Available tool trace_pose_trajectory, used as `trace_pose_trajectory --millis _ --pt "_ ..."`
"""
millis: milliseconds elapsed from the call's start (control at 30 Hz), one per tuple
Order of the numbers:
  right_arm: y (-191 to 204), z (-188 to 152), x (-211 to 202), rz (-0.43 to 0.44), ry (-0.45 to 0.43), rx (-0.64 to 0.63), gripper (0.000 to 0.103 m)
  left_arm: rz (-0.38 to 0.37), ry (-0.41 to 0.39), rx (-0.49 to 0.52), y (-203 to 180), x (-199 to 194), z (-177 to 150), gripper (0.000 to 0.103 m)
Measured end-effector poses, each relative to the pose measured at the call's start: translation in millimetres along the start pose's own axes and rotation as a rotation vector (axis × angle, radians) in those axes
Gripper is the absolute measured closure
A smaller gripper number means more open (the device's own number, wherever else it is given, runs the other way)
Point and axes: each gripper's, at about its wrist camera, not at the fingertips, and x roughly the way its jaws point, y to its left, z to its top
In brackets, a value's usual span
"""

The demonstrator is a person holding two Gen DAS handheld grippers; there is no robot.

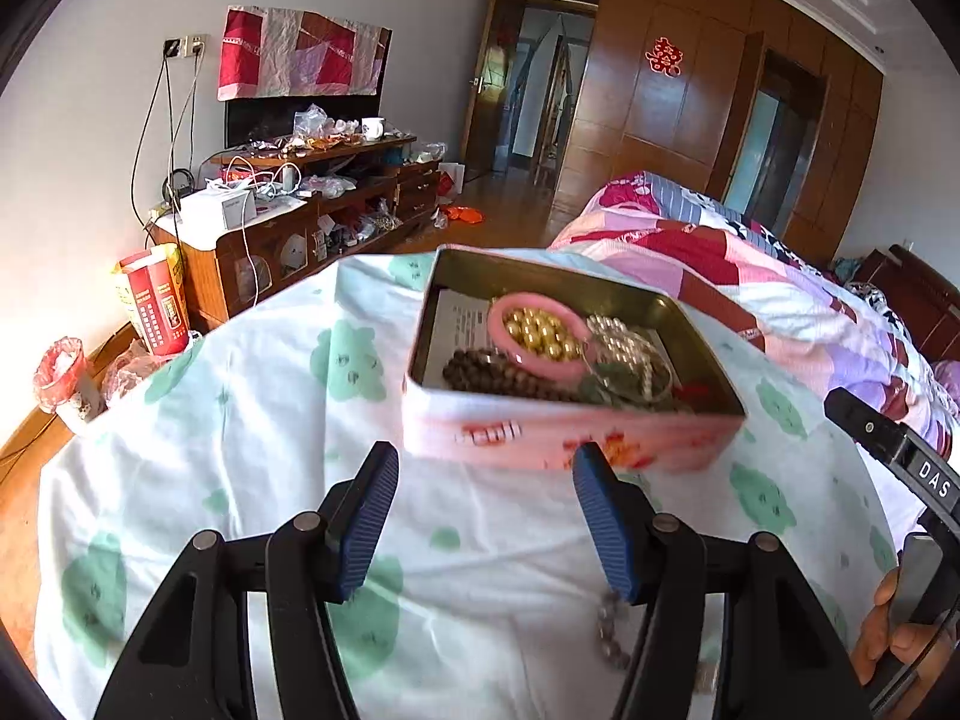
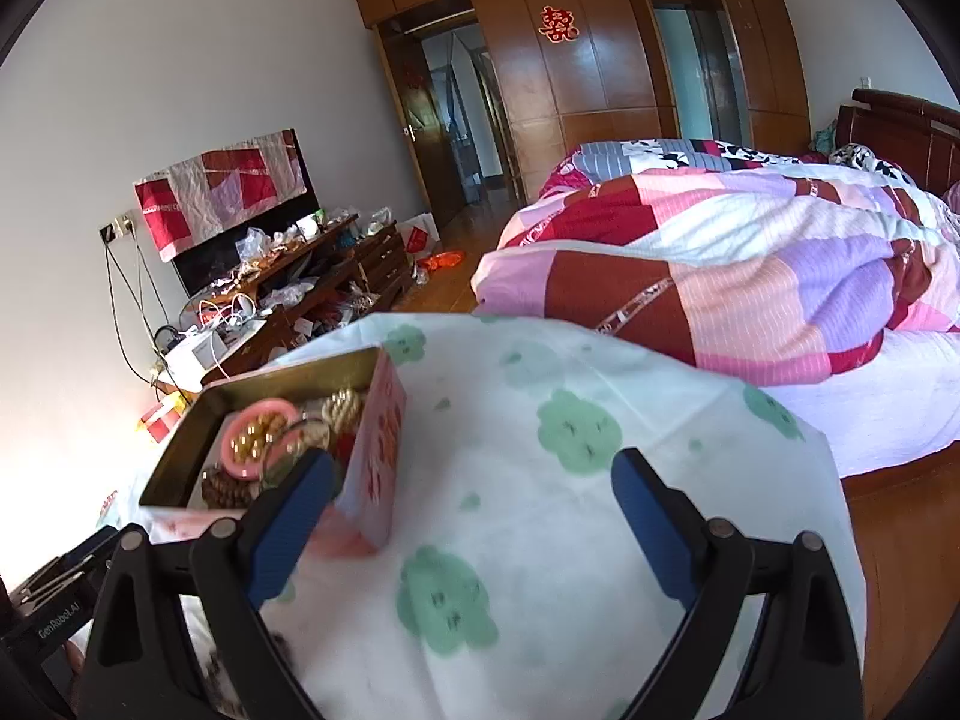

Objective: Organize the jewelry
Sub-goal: 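Grasp the silver watch with the right gripper while the left gripper approaches the grey bead bracelet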

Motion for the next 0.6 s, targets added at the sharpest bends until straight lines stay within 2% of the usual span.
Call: trace_pose_trajectory --millis 133,233,600 --pt "-2 -12 -8 -0.002 0.022 -0.009 0.007 0.001 -0.011 -0.007 2 -11 -4 0.042" --pt "-4 -14 -18 0.006 0.008 -0.009 0.007 0.005 0.005 -0.005 1 -14 -10 0.042" --pt "-8 -30 -30 0.046 0.057 -0.025 0.007 0.014 0.03 -0.004 0 -26 -28 0.042"
